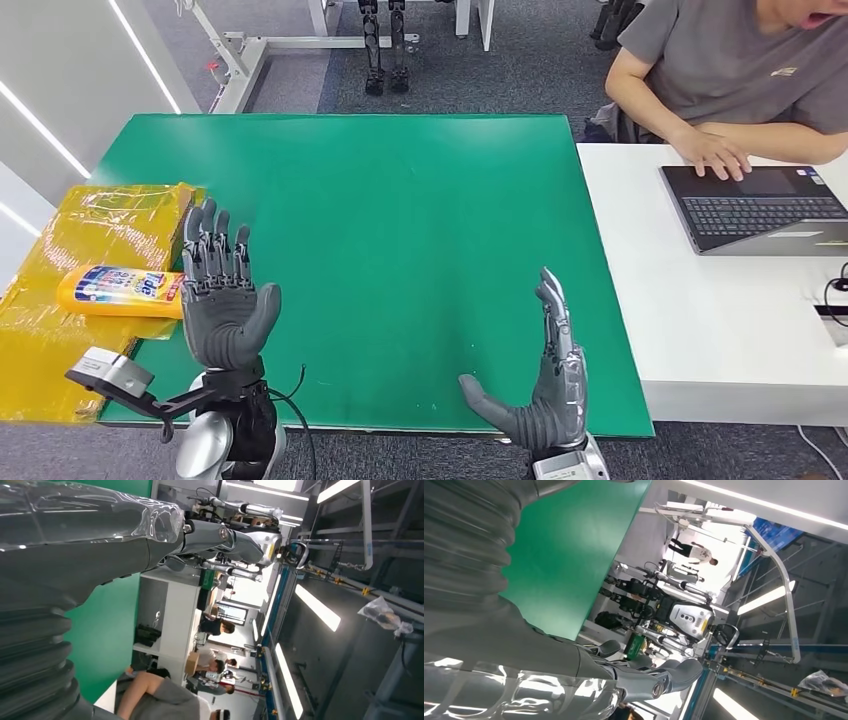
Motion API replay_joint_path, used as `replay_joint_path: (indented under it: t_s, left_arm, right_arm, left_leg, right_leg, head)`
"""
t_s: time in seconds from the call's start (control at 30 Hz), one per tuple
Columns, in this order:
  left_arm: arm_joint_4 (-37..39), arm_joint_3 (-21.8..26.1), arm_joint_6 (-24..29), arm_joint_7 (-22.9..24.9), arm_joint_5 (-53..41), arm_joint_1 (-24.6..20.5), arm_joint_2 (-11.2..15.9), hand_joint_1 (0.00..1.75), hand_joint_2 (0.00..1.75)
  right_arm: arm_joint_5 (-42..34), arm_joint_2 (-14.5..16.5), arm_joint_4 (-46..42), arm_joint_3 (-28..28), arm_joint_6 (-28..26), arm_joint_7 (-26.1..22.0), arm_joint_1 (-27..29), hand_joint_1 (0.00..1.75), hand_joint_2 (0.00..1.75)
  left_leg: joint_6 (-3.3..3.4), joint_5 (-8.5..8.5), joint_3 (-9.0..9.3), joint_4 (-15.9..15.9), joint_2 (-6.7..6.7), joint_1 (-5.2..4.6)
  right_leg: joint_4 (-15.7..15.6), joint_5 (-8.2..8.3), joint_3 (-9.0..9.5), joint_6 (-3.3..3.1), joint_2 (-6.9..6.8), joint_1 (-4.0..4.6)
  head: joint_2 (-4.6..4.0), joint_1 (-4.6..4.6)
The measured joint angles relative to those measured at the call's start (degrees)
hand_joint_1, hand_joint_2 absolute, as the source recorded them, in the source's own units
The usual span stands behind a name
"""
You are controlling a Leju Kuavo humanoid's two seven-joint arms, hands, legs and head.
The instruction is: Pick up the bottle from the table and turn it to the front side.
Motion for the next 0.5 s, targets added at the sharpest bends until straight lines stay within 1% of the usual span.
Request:
replay_joint_path:
  t_s: [0.17,0.5]
  left_arm:
    - [-1.35,0.05,0.66,0.0,-1.82,1.58,-0.86,0.0,1.75]
    - [-3.92,0.13,2.4,0.0,-2.95,3.65,-0.92,0.0,1.75]
  right_arm:
    - [-0.17,0.01,0.03,-0.02,0.6,-0.4,-0.05,0.0,1.75]
    - [-0.64,-0.02,0.5,0.23,0.08,-0.83,-0.39,0.0,1.75]
  left_leg:
    - [0.0,0.0,0.01,-0.01,0.0,0.01]
    - [0.0,0.0,-0.01,-0.01,0.0,0.0]
  right_leg:
    - [0.02,0.0,0.0,0.0,0.0,0.01]
    - [0.01,-0.01,0.0,0.0,0.0,0.01]
  head:
    - [0.0,0.0]
    - [0.0,0.0]
